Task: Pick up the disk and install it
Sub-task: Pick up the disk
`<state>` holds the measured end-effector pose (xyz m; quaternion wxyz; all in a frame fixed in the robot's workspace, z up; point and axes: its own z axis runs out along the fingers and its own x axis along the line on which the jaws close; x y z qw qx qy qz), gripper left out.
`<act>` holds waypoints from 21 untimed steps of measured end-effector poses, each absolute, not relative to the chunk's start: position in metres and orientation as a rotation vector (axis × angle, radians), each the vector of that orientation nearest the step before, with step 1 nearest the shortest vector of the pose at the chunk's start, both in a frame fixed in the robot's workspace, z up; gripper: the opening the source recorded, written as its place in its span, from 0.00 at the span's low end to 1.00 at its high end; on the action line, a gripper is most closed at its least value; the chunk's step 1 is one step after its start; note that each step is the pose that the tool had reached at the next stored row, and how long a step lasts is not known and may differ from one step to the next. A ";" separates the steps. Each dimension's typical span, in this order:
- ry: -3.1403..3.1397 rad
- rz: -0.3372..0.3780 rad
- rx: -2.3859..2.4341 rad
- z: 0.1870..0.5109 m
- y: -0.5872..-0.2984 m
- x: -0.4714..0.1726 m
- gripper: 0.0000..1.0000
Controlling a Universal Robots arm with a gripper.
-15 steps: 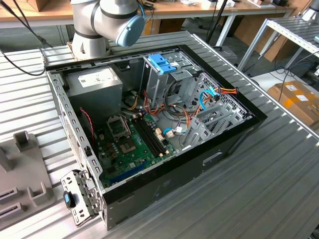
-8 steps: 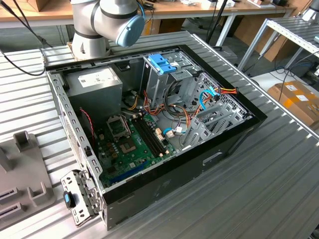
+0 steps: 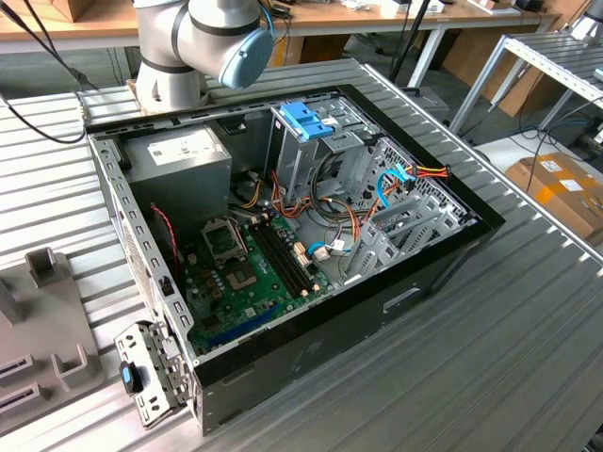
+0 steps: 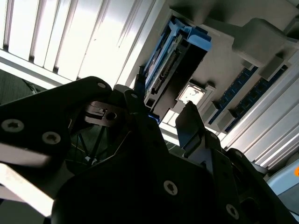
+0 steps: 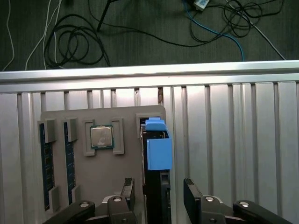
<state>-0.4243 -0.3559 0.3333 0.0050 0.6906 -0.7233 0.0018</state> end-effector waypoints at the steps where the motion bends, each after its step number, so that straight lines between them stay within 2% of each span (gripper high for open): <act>1: -2.265 0.005 2.162 0.333 -0.356 -0.424 0.54; 21: -2.254 0.014 2.177 0.312 -0.356 -0.428 0.54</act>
